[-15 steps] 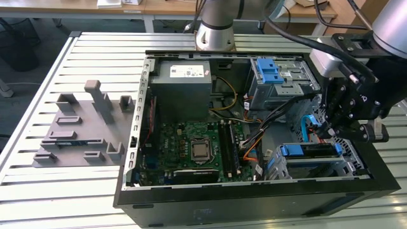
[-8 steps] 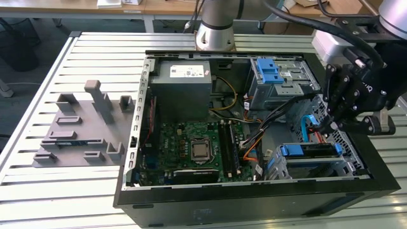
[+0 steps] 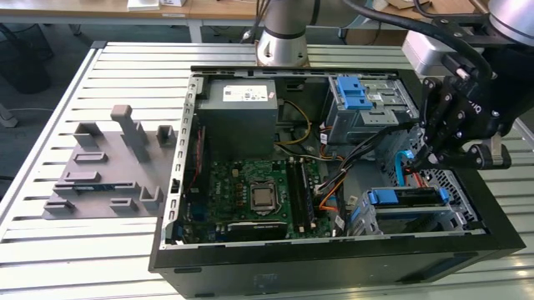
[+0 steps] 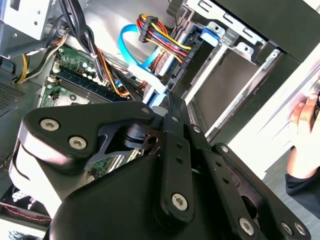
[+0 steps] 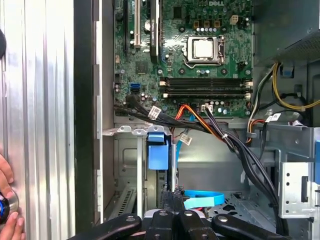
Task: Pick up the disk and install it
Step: 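Insert the second disk wire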
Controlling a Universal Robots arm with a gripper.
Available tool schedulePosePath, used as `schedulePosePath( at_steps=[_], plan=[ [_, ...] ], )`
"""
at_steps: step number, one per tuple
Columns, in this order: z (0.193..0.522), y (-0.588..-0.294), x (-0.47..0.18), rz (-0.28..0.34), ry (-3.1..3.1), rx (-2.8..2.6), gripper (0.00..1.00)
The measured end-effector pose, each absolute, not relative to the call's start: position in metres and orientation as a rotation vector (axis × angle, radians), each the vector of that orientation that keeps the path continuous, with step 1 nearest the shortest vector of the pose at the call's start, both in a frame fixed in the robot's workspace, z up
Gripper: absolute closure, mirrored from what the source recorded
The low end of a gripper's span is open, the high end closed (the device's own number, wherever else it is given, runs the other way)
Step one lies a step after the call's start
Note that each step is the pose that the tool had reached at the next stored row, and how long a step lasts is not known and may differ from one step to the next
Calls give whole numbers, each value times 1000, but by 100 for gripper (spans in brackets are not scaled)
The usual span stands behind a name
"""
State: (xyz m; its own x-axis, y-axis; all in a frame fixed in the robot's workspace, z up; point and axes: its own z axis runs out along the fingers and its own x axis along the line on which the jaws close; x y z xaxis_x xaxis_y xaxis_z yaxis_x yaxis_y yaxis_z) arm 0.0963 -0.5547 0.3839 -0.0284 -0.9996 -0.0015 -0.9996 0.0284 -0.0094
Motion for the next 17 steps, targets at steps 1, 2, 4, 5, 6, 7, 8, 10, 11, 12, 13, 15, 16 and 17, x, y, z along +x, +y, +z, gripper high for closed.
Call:
schedulePosePath(
  at_steps=[1, 2, 4, 5, 6, 7, 8, 10, 11, 12, 13, 15, 16, 17],
  plan=[
    [384, -555, 96, -9, 2247, -2184, 89],
    [384, -555, 96, -9, 2247, -2184, 89],
    [383, -554, 97, -9, 2247, -2184, 89],
    [383, -554, 97, -9, 2247, -2184, 89],
    [382, -554, 97, -9, 2247, -2184, 89],
    [382, -554, 98, -9, 2247, -2184, 89],
    [381, -554, 98, -9, 2247, -2184, 89],
    [380, -553, 98, -8, 2247, -2184, 83],
    [380, -553, 98, -8, 2247, -2184, 76],
    [379, -553, 98, -7, 2246, -2183, 76],
    [379, -552, 98, -6, 2246, -2183, 76],
    [378, -552, 98, -4, 2245, -2182, 76],
    [378, -551, 99, -3, 2245, -2182, 76],
    [377, -551, 99, -2, 2244, -2181, 76]
  ],
)
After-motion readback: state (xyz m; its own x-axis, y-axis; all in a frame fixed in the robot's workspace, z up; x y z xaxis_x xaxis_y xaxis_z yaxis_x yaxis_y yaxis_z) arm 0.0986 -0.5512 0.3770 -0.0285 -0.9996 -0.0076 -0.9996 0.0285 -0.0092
